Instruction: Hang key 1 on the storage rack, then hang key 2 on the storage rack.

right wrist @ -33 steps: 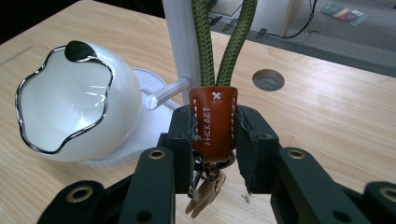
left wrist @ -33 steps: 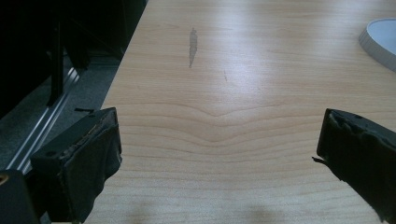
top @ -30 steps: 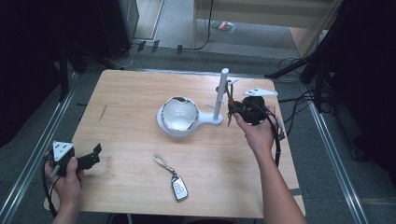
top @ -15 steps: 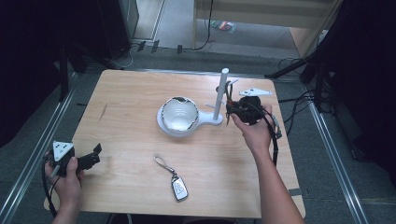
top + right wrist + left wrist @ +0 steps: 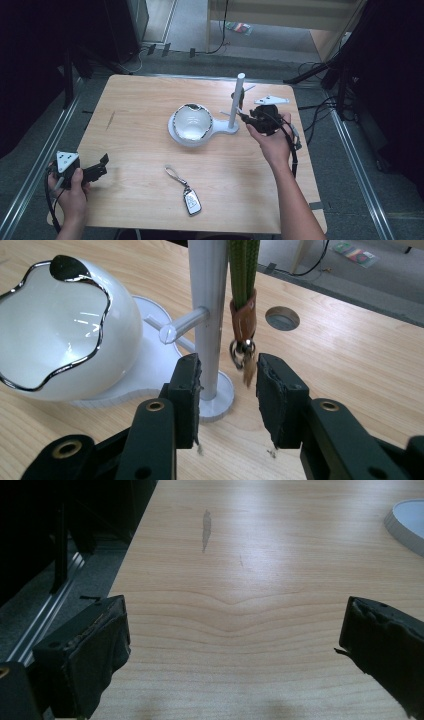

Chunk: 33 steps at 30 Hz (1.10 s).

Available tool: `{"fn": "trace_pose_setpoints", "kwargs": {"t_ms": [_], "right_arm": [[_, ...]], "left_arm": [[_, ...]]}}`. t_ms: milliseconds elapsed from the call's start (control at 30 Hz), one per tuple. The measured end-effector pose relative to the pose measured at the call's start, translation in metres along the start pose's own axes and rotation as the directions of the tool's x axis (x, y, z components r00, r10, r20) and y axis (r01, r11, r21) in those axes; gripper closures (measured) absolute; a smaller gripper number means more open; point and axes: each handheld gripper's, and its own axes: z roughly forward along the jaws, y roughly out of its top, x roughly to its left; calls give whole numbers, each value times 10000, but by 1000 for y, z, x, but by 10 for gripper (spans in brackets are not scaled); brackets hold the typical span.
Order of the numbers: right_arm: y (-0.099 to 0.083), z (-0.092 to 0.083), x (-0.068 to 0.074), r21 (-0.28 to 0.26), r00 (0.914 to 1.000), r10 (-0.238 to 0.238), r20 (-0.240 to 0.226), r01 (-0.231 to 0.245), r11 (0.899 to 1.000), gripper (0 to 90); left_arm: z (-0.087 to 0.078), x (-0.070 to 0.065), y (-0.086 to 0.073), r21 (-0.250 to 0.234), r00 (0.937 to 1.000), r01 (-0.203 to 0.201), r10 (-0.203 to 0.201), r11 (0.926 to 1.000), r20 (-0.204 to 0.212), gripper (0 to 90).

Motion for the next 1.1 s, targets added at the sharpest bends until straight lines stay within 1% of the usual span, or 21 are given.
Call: {"fn": "trace_pose_setpoints", "kwargs": {"t_ms": [300, 333, 500, 600, 867, 1100], "right_arm": [[-9, -5, 5, 412, 9980, -413, 471, 394, 9984, 623], [-11, -6, 6, 464, 9980, -359, 517, 335, 9984, 622], [-17, -8, 9, 703, 9968, -470, 649, 424, 9966, 620], [-20, -10, 13, 855, 9954, -625, 728, 562, 9948, 618], [-25, -12, 25, 1148, 9951, -820, 554, 752, 9905, 611], [-26, -13, 36, 1296, 9957, -898, 233, 861, 9878, 604]], "left_arm": [[-1, 0, 0, -19, 10000, 4, -4, 10000, -10, 1], [0, 0, 0, -23, 10000, 2, -2, 10000, -12, 1], [0, 0, 0, -26, 10000, 29, -29, 10000, 12, 2], [0, 0, 0, -10, 10000, 15, -15, 10000, 16, 1], [0, 0, 0, -4, 10000, -12, 12, 10000, 0, 2], [0, 0, 0, 4, 10000, -11, 11, 10000, 15, 2]]}}
